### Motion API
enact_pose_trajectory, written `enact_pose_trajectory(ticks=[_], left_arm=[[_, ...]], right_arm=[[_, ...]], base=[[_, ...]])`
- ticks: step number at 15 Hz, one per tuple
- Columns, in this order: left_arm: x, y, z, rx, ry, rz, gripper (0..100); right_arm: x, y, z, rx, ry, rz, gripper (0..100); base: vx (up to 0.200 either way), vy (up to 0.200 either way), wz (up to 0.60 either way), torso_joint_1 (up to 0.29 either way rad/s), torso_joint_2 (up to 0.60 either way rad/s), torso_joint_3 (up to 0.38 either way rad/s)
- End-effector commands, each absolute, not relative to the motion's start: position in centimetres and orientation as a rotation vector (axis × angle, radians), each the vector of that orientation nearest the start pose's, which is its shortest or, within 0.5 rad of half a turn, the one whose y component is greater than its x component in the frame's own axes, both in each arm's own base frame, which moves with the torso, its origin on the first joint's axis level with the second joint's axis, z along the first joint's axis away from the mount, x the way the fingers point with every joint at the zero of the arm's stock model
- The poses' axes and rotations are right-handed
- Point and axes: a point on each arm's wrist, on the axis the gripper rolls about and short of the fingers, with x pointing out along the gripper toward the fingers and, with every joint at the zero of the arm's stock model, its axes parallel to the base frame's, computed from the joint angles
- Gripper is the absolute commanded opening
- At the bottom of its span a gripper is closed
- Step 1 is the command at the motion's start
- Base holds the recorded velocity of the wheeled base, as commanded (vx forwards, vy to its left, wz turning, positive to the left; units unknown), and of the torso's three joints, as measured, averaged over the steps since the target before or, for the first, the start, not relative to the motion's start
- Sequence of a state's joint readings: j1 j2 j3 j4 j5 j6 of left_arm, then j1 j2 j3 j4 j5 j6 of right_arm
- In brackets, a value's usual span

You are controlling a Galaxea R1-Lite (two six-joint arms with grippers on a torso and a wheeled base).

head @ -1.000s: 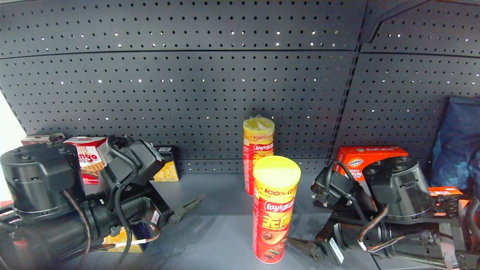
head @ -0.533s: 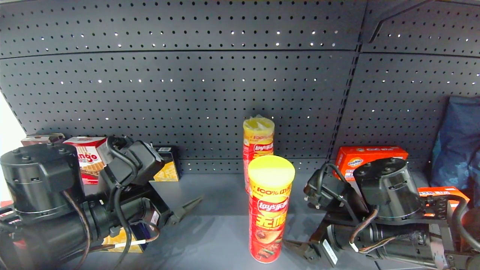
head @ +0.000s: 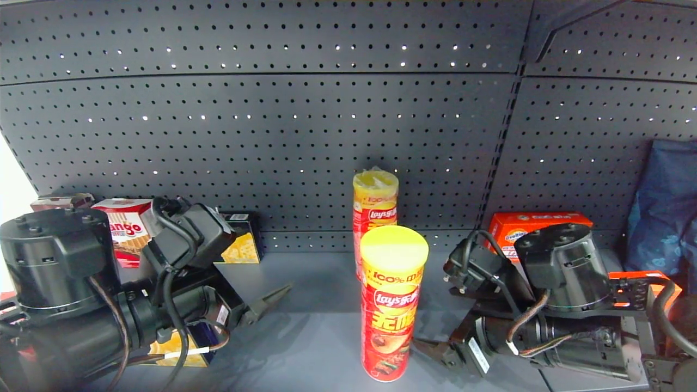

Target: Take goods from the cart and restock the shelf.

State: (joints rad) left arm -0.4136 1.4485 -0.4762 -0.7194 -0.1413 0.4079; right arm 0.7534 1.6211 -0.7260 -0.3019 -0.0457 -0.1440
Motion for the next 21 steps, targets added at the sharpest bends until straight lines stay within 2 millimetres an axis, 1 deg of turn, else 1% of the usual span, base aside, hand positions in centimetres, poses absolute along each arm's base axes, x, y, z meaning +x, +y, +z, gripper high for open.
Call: enact_pose_trajectory(ticks=[1, 5, 13, 16, 17, 18, 19, 20, 21], left_arm=[[20.3, -9.2, 17.0, 0.430, 0.137, -0.594, 100], [20.4, -9.1, 17.0, 0.429, 0.138, -0.589, 100], [20.4, -9.1, 17.0, 0.429, 0.138, -0.588, 100], [20.3, -9.0, 17.1, 0.427, 0.136, -0.587, 100], [20.3, -9.0, 17.1, 0.427, 0.138, -0.586, 100], [20.2, -8.9, 17.3, 0.425, 0.128, -0.582, 100], [19.8, -8.8, 17.8, 0.421, 0.105, -0.576, 100], [19.2, -8.5, 18.6, 0.418, 0.069, -0.566, 100], [18.4, -8.1, 19.5, 0.411, 0.026, -0.555, 100]], right_arm=[[19.9, 18.6, 15.1, -0.373, 0.513, 0.729, 100], [20.1, 19.0, 15.1, -0.374, 0.513, 0.733, 100], [19.9, 19.2, 14.8, -0.381, 0.521, 0.745, 100], [19.9, 19.0, 15.1, -0.374, 0.509, 0.739, 100], [20.0, 18.5, 15.6, -0.360, 0.485, 0.724, 100], [20.1, 17.4, 17.0, -0.329, 0.436, 0.689, 100], [19.8, 16.0, 18.9, -0.297, 0.372, 0.644, 100], [19.2, 14.2, 20.7, -0.268, 0.306, 0.583, 100], [18.0, 12.1, 22.3, -0.240, 0.244, 0.525, 100]], base=[[0.000, 0.000, 0.00, 0.000, 0.00, 0.000], [0.000, 0.000, 0.00, 0.000, 0.00, 0.000], [0.000, 0.000, 0.00, 0.000, 0.00, 0.000], [0.000, 0.000, 0.00, 0.000, 0.00, 0.000], [0.000, 0.000, 0.00, 0.000, 0.00, 0.000], [0.000, 0.000, 0.00, 0.000, 0.00, 0.000], [0.000, 0.000, 0.00, 0.000, 0.00, 0.000], [0.000, 0.000, 0.00, 0.000, 0.00, 0.000], [0.000, 0.000, 0.00, 0.000, 0.00, 0.000]])
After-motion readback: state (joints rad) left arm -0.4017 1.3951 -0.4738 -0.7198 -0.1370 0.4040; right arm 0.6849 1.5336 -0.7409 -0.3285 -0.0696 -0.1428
